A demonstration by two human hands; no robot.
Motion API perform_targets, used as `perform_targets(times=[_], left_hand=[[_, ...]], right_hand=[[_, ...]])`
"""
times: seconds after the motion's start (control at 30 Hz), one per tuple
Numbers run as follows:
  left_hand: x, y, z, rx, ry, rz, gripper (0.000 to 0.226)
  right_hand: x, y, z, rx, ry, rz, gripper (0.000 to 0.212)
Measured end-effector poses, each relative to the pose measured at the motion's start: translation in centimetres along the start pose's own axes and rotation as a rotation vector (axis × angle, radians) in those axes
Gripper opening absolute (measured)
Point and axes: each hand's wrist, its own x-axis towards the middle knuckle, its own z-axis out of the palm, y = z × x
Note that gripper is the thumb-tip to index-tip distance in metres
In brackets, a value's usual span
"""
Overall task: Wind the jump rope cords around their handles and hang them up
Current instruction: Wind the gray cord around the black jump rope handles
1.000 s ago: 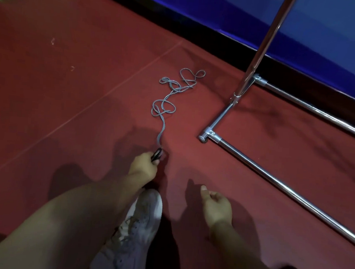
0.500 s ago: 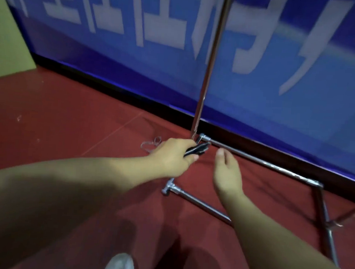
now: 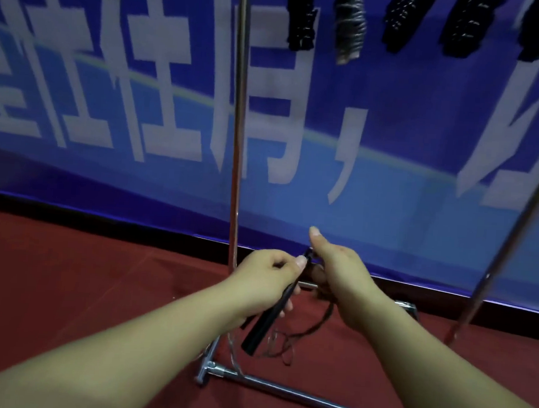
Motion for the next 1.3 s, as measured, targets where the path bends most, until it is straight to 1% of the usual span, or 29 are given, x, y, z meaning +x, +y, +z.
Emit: perform_targets(times=[0.07,0.13,0.2,0.27,0.33,0.47,0.53,0.63,0.73,0.8,0.87,0.9,0.97,1.03,1.07,1.1,1.13,1.2,1.23,1.27,1.3], left_hand=[[0.3,0.2,0.0,-0.003,-0.019,-0.003,0.027],[0.4,0.3,-0.2,-0.033,-0.07,-0.011,0.022],[0.5,0.6,-0.7,-0.077,-0.169,-0.018,0.013],[0.8,0.7,-1.6,-0.002,-0.252,-0.034,0.026],[1.0,0.7,-2.9,0.084,-0.27,-0.048,0.033],[1.7,0.5,-4.3,-0.027,-0.252,-0.1,0.028],[2.1,0.3,-4.6,-0.088,-0.197,-0.095,0.024],[2.7,0.4,-5.3,-0.161,-0.101,-0.036,0.026],[2.9,0.6,-5.3,-0.189,0.0,-0.001,0.028],[3.0,0.8,-4.8,-0.209,0.098,0.005,0.035],[3.4,0.8,-4.6,-0.27,0.245,0.035,0.044],[3.6,0.8,-4.6,-0.34,0.318,0.052,0.05],[3.9,1.2,-4.6,-0.57,0.412,0.048,0.065],[4.3,1.7,-4.5,-0.797,0.475,-0.014,0.079],[4.3,1.9,-4.3,-0.88,0.483,-0.077,0.079],[4.3,2.1,-4.2,-0.934,0.444,-0.142,0.071],[4.1,2.1,-3.8,-0.947,0.364,-0.217,0.057],[3.4,2.2,-2.8,-0.853,0.109,-0.308,0.038],[3.3,1.9,-2.3,-0.78,0.025,-0.29,0.032],[3.4,1.5,-2.0,-0.73,0.026,-0.248,0.026],[3.6,1.3,-1.8,-0.705,0.095,-0.185,0.02]], right_hand=[[-0.6,-0.6,-1.1,0.027,-0.095,0.005,0.036],[-1.1,-1.3,-1.9,0.034,-0.115,-0.01,0.029],[-1.0,-1.8,-2.7,0.092,-0.075,-0.012,0.023],[-0.4,-2.2,-3.2,0.19,0.001,0.003,0.02],[0.4,-2.2,-3.3,0.252,0.067,0.018,0.02],[1.4,-2.1,-2.5,0.315,0.088,0.034,0.02],[1.6,-2.2,-2.4,0.303,0.096,0.032,0.02],[1.4,-2.5,-2.6,0.183,0.095,0.022,0.024],[0.9,-2.7,-2.4,0.068,0.0,0.027,0.032],[0.8,-2.8,-2.2,0.06,-0.05,0.042,0.029],[0.9,-2.5,-1.9,0.113,-0.077,0.057,0.023],[1.1,-2.3,-1.7,0.153,-0.079,0.063,0.019],[1.5,-1.8,-1.0,0.239,-0.04,0.071,0.013],[1.8,-1.5,-0.1,0.318,0.031,0.057,0.012],[2.0,-1.4,0.3,0.346,0.069,0.039,0.012],[2.1,-1.4,0.6,0.357,0.101,0.01,0.011],[2.1,-1.2,1.0,0.352,0.125,-0.026,0.01],[2.1,-1.0,1.4,0.269,0.141,-0.109,0.009],[2.0,-1.0,1.5,0.206,0.12,-0.142,0.01],[1.8,-1.1,1.7,0.15,0.063,-0.158,0.013],[1.5,-1.2,1.8,0.124,-0.011,-0.155,0.016]])
